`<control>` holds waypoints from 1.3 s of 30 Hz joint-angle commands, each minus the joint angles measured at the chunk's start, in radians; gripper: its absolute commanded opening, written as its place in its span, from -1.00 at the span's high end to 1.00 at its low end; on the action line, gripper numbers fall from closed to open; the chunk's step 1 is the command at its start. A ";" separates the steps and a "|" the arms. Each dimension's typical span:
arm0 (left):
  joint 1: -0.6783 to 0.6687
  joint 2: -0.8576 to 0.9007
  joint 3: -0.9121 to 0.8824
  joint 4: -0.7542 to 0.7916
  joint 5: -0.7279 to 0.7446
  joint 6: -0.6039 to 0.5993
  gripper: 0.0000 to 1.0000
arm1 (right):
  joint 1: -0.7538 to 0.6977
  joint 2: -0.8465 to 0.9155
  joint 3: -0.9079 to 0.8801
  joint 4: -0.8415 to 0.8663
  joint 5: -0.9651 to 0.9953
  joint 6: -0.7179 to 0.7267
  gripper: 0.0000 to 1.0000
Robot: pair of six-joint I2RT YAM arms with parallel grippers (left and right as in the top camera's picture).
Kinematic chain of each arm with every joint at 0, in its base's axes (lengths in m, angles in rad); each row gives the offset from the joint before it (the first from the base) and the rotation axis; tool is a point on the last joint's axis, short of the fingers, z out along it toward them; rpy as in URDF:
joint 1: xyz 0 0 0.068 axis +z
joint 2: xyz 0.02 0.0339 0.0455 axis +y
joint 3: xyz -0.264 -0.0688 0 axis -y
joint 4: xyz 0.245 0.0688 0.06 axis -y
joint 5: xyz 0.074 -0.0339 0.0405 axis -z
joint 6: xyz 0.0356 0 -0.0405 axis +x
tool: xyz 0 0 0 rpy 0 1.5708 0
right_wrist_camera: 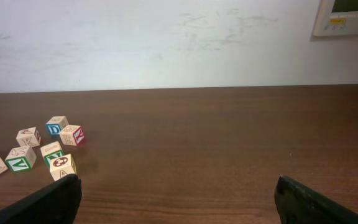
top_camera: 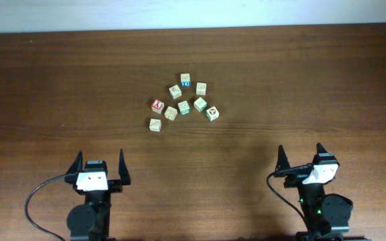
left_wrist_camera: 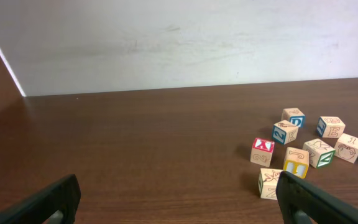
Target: Rotate 3 blocks
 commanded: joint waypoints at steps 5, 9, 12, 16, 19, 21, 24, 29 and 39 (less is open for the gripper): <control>0.000 -0.010 -0.014 0.000 0.011 0.020 -0.98 | 0.005 -0.008 -0.008 0.001 0.013 0.003 -0.97; 0.000 -0.010 -0.014 0.000 0.010 0.020 -0.99 | 0.005 -0.008 -0.008 0.001 0.012 0.003 -0.97; 0.000 -0.010 -0.014 0.001 0.011 0.019 -0.98 | 0.005 -0.008 -0.008 0.003 0.012 0.004 -0.97; 0.000 -0.010 -0.014 0.051 0.011 0.019 -0.98 | 0.005 -0.008 -0.008 0.002 0.016 0.003 -0.97; 0.003 -0.009 -0.014 0.083 0.003 0.019 -0.98 | 0.005 -0.008 -0.008 0.002 0.016 0.003 -0.97; 0.003 -0.007 -0.014 0.087 0.003 0.019 -0.98 | 0.005 -0.008 -0.008 0.003 0.016 0.003 -0.97; 0.003 -0.007 -0.014 0.122 0.004 0.019 -0.98 | 0.005 -0.008 -0.003 0.028 0.015 0.003 -0.97; 0.003 0.077 0.073 0.146 0.091 -0.007 -0.98 | 0.005 0.003 0.093 0.036 -0.023 0.003 -0.97; 0.003 0.687 0.647 0.042 0.194 -0.006 -0.98 | 0.005 0.454 0.572 -0.093 -0.170 0.003 -0.97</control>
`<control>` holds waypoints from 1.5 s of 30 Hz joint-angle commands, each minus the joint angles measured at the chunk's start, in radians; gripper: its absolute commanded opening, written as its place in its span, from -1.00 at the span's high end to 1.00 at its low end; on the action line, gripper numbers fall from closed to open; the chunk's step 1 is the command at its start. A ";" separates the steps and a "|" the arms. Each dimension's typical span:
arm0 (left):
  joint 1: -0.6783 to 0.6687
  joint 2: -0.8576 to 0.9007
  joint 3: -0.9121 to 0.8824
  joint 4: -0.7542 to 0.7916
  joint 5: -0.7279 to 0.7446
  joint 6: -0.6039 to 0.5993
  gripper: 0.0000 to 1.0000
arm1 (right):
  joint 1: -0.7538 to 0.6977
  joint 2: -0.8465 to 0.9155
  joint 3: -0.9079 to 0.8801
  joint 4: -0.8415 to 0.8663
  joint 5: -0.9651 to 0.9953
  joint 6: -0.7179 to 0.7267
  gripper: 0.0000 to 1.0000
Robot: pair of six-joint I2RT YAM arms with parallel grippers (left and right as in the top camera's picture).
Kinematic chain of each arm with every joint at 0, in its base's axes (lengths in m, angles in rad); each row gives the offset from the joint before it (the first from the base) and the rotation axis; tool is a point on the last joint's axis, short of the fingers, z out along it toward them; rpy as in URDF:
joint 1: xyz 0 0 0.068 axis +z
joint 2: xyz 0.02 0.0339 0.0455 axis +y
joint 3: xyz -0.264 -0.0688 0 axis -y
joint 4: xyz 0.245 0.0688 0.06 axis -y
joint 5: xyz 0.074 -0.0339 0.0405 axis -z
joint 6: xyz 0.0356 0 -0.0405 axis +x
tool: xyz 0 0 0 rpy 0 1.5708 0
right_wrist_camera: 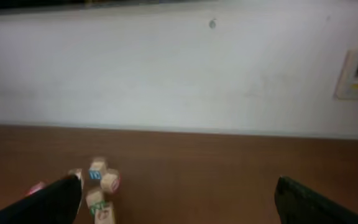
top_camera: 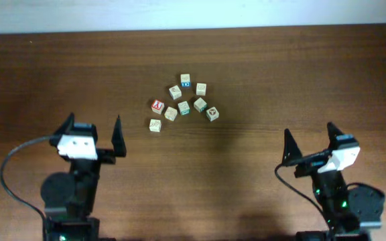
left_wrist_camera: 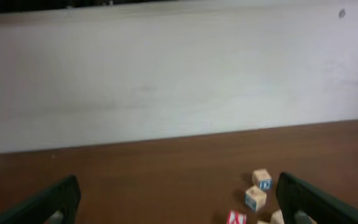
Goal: Rotate 3 blocks
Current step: 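Reach the right gripper into the cluster and grasp the soccer-ball block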
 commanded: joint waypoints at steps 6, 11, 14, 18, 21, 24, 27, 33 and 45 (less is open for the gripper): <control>0.003 0.646 0.864 -0.666 0.149 0.072 -0.98 | 0.010 0.637 0.593 -0.350 -0.196 0.003 -0.97; 0.003 0.962 1.173 -0.914 0.178 0.114 -0.98 | 0.196 1.048 0.923 -0.561 -0.199 -0.083 -0.97; 0.003 1.072 1.190 -0.940 0.219 0.114 -0.98 | 0.316 1.292 1.096 -0.680 -0.131 -0.083 -0.97; 0.002 1.122 1.190 -0.959 0.219 0.114 -0.98 | 0.367 1.516 1.137 -0.650 -0.096 -0.080 -0.97; 0.002 1.123 1.190 -0.959 0.219 0.114 -0.98 | 0.367 1.617 1.137 -0.614 -0.169 -0.061 -0.97; 0.002 1.123 1.190 -0.958 0.219 0.114 -0.98 | 0.379 1.714 1.136 -0.587 -0.091 -0.009 -0.35; 0.002 1.123 1.190 -0.959 0.219 0.114 -0.98 | 0.426 1.774 1.136 -0.584 0.106 0.048 -0.34; 0.002 1.123 1.190 -0.959 0.219 0.114 -0.99 | 0.452 1.795 1.124 -0.529 0.154 0.060 -0.34; 0.002 1.123 1.190 -0.959 0.219 0.114 -0.98 | 0.471 1.794 1.104 -0.635 0.137 0.141 0.31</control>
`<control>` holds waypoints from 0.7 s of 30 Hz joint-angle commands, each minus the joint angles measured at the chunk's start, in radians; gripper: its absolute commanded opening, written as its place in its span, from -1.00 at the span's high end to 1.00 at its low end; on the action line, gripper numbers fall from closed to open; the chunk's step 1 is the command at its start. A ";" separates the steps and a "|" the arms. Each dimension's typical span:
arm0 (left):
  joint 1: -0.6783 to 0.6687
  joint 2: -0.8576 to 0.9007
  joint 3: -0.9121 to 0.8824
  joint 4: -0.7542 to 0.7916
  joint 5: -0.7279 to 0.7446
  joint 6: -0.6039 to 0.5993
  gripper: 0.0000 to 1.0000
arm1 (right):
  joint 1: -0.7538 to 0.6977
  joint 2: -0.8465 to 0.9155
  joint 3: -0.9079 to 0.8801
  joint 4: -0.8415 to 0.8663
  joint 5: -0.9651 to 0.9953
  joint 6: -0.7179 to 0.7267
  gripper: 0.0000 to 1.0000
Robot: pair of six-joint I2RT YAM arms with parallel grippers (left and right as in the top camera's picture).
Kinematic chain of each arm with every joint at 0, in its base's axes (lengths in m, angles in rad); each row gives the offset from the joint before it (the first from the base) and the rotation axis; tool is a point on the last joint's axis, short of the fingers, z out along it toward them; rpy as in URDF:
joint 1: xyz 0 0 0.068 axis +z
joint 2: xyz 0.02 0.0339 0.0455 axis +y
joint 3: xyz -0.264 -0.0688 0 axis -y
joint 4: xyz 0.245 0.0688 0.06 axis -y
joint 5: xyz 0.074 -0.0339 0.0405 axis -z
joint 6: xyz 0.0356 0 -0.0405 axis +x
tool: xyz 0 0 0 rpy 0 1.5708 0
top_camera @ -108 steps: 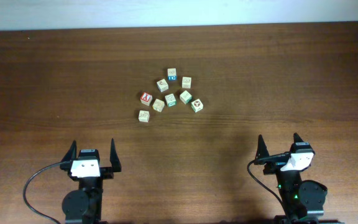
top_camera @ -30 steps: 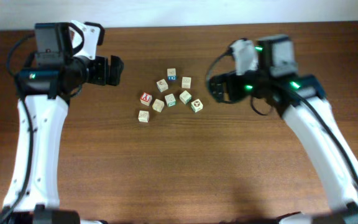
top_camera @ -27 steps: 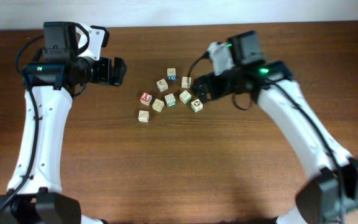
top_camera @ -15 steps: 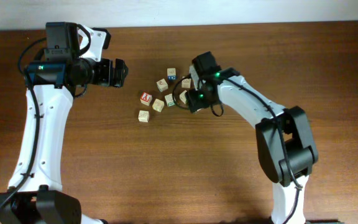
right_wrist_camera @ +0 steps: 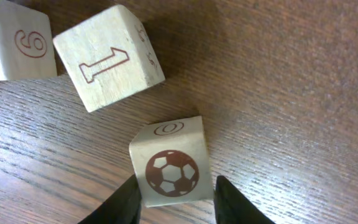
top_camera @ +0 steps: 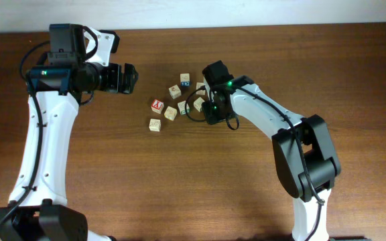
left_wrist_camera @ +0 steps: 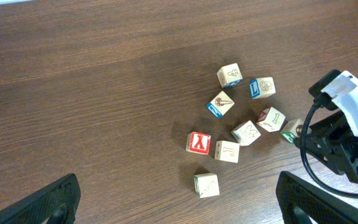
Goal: Rotate 3 blocks
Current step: 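Reach the right gripper into the cluster and grasp the soccer-ball block, then carry the block down-right and set it on the table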
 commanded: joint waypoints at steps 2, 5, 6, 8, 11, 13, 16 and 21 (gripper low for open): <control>0.002 0.006 0.022 0.002 0.014 0.016 -0.98 | 0.005 0.001 -0.004 -0.019 0.001 0.079 0.38; 0.002 0.006 0.022 0.002 0.014 0.016 -0.98 | 0.005 -0.002 -0.004 0.048 0.050 0.074 -0.01; 0.002 0.006 0.022 0.002 0.014 0.016 -0.98 | 0.005 -0.001 -0.004 0.075 0.050 0.055 -0.02; 0.002 0.006 0.022 0.002 0.014 0.016 -0.98 | 0.006 0.010 -0.005 0.095 0.042 0.056 -0.01; 0.002 0.006 0.022 0.002 0.014 0.016 -0.98 | 0.006 0.016 -0.005 0.095 0.038 0.056 0.14; 0.002 0.006 0.022 0.002 0.014 0.016 -0.98 | 0.006 0.016 -0.008 0.095 0.038 0.056 0.31; 0.003 0.006 0.022 0.002 0.014 0.016 -0.98 | 0.006 0.014 -0.007 0.061 0.036 0.056 0.42; 0.002 0.006 0.022 0.002 0.014 0.016 -0.98 | 0.005 -0.154 0.061 -0.209 -0.005 0.128 0.50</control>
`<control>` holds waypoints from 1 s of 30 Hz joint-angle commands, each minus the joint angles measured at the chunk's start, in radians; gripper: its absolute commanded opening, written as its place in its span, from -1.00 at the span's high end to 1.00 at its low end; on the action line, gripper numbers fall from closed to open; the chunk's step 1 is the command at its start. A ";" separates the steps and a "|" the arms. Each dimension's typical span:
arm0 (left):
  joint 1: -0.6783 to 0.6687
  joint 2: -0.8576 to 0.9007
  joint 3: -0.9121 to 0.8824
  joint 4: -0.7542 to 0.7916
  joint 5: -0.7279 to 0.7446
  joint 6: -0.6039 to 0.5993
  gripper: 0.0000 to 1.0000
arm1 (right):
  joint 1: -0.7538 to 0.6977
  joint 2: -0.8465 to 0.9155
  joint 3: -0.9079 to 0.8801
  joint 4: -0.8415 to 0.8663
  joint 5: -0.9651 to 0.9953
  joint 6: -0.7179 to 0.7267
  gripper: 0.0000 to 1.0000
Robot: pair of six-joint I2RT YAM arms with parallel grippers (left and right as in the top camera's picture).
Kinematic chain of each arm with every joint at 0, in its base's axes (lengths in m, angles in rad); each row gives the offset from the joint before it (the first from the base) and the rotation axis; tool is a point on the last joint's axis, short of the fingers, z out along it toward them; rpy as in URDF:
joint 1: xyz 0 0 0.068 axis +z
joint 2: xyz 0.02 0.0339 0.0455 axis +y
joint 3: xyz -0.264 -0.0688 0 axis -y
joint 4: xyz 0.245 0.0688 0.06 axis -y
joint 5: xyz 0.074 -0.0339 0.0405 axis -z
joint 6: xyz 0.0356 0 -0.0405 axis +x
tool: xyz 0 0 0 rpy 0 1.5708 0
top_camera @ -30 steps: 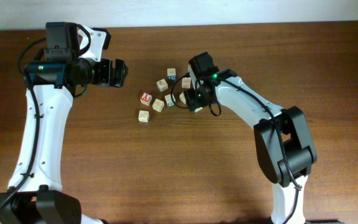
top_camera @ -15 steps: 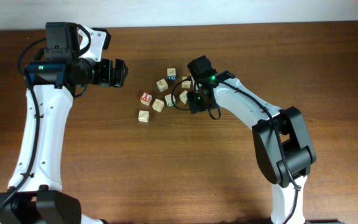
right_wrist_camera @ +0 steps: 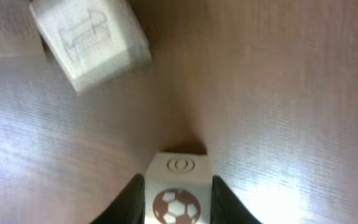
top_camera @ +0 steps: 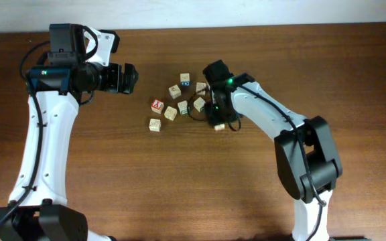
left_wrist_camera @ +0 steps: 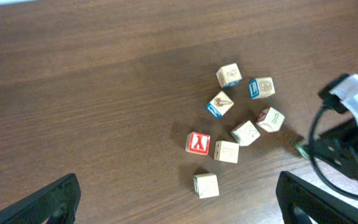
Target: Rotate 3 blocks
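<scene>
Several wooden picture blocks lie in a loose cluster at the middle of the brown table. My right gripper is shut on the soccer-ball block, its dark fingers pressed against both sides; in the overhead view this gripper sits at the cluster's right edge. The "1" block lies blurred beyond it. My left gripper hangs open high over the table, left of the cluster, with a red-faced block and a plain block below it.
The right arm's white links reach across the table's right half. The left arm rises along the left side. A white wall edge borders the table's far side.
My right gripper, with the soccer-ball block between its fingers, has shifted a little toward the near side, away from the "1" block. The left gripper has stayed put.
Both grippers first rested open at the table's near edge. Then both stood raised, looking toward the wall. Later the left hung high at the far left and the right had its fingers around the soccer-ball block. Now that block sits gripped, slightly apart from the cluster.
</scene>
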 commanded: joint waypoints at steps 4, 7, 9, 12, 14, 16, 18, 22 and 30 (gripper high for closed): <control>0.002 0.006 0.022 0.003 0.011 0.016 -0.98 | 0.006 -0.179 -0.004 -0.175 -0.007 0.154 0.49; 0.003 0.006 0.022 0.003 0.011 0.016 -0.98 | 0.005 -0.179 -0.159 -0.095 0.020 0.243 0.48; 0.002 0.006 0.022 0.003 0.011 0.016 -0.98 | 0.005 -0.179 -0.246 -0.020 0.018 0.245 0.48; 0.002 0.006 0.022 0.003 0.011 0.016 -0.98 | 0.005 -0.179 -0.290 0.031 0.014 0.244 0.15; 0.002 0.006 0.022 0.003 0.011 0.016 -0.98 | 0.005 -0.179 -0.289 0.031 0.011 0.241 -0.11; 0.002 0.006 0.022 0.003 0.011 0.016 -0.99 | 0.004 -0.179 -0.266 0.029 0.004 0.211 -0.18; 0.002 0.006 0.022 0.003 0.011 0.016 -0.98 | 0.000 -0.179 -0.172 -0.002 0.004 0.175 -0.17; 0.002 0.006 0.022 0.003 0.011 0.016 -0.98 | -0.034 -0.146 0.202 0.013 0.061 0.069 -0.34; 0.002 0.006 0.022 0.003 0.011 0.016 -0.98 | -0.016 0.166 0.391 0.236 0.062 0.042 -0.30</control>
